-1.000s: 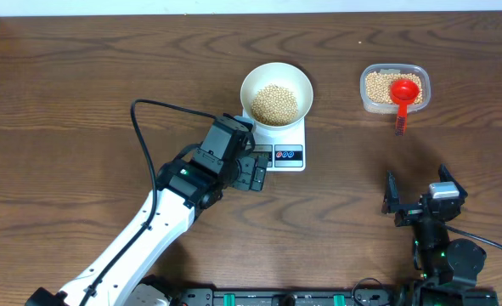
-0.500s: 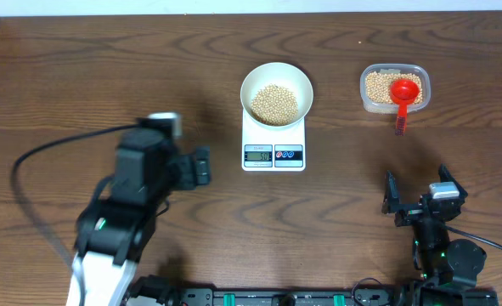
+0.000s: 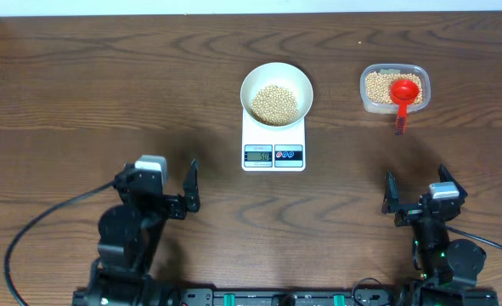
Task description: Scoop item into bowl and weigh 50g on scale
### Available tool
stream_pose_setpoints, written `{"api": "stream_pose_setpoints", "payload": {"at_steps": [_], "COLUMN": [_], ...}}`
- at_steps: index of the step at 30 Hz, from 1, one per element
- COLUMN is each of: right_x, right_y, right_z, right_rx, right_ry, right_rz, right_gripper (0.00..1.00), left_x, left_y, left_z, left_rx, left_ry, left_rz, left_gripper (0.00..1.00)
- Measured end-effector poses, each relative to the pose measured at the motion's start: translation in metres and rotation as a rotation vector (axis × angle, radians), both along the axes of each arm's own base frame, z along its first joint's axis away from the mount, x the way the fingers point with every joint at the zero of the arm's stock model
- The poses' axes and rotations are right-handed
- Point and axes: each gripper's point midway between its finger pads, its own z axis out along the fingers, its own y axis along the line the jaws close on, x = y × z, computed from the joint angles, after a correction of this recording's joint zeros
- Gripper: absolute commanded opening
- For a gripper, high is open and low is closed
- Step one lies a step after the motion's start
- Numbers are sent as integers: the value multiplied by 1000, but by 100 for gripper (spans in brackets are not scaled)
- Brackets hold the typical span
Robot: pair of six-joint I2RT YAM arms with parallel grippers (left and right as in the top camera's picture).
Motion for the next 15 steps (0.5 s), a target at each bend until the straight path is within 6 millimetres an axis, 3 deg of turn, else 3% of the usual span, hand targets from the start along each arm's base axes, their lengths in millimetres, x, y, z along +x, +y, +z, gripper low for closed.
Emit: {"api": "stream_pose_setpoints", "payload": {"at_steps": [5,12,15], "right_x": [0,0,0], "right_y": [0,0,0], "right_z": [0,0,0], "right_rx": [0,0,0], "right_ry": [0,0,0], "right_rz": [0,0,0], "right_gripper": [99,99,99], "left_x": [6,1,-2], "left_y": [0,1,3], "left_z": [-16,-54,-61], "left_rx": [31,58,56], "left_ry": [-94,-90,-107], "left_rz": [-9,-15,-9], "left_gripper": [98,98,98]}}
